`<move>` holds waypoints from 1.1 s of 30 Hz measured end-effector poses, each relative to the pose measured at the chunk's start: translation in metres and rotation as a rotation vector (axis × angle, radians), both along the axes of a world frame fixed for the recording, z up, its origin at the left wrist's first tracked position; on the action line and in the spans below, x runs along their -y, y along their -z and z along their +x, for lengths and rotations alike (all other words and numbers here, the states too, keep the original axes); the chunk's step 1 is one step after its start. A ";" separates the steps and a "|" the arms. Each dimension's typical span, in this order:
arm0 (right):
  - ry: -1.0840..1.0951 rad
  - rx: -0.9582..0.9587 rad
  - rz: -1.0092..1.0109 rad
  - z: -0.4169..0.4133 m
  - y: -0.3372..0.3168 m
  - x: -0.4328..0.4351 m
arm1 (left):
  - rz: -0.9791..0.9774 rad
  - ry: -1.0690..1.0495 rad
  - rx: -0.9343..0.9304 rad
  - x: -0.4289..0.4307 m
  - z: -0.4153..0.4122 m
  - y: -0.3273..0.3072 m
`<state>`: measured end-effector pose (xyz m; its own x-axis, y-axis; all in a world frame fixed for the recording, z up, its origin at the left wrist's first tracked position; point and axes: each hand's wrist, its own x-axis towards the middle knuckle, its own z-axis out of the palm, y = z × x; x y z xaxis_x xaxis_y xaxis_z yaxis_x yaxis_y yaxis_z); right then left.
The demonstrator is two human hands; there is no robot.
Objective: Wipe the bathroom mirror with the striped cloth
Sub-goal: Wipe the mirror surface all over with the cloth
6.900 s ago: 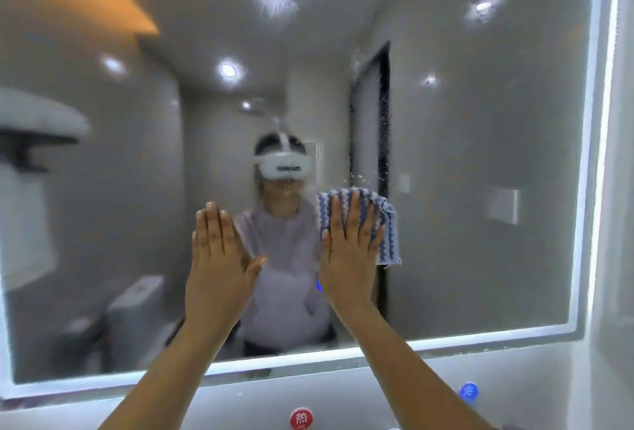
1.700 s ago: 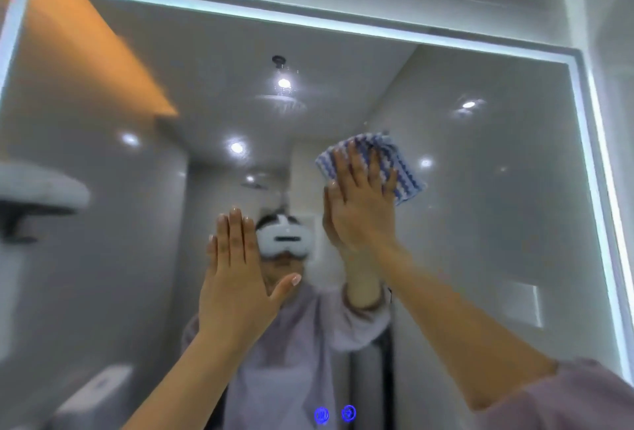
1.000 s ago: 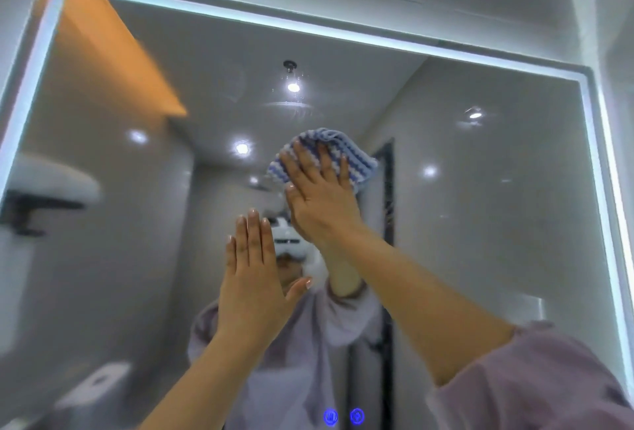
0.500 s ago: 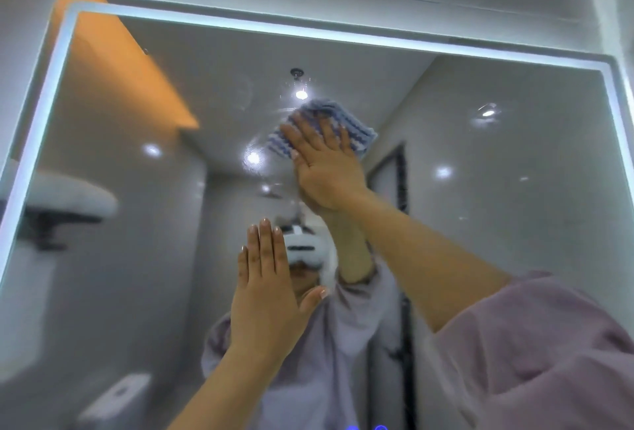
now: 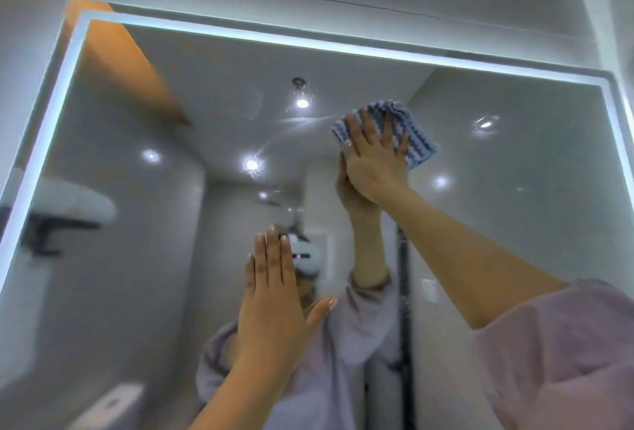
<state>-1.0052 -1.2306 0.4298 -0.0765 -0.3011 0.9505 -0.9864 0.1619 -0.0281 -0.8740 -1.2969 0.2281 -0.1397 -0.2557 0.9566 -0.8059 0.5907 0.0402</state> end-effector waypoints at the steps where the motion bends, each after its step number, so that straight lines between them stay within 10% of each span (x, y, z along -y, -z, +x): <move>1: -0.020 -0.065 0.045 0.010 0.000 0.003 | -0.005 0.001 0.002 0.000 0.000 0.000; 15: -0.071 -0.386 0.215 0.040 -0.019 0.012 | -0.040 -0.021 0.001 0.005 0.000 0.002; 26: 0.042 0.028 0.028 -0.059 -0.008 -0.019 | -0.034 -0.019 0.017 0.007 0.001 0.001; 33: 0.002 -0.620 0.195 -0.046 0.136 -0.008 | -0.029 -0.028 0.009 0.005 0.001 0.000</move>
<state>-1.0514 -1.2222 0.2939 0.4682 -0.4727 0.7466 -0.8098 0.1085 0.5766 -0.8735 -1.3023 0.2279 -0.1415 -0.2319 0.9624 -0.8226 0.5684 0.0160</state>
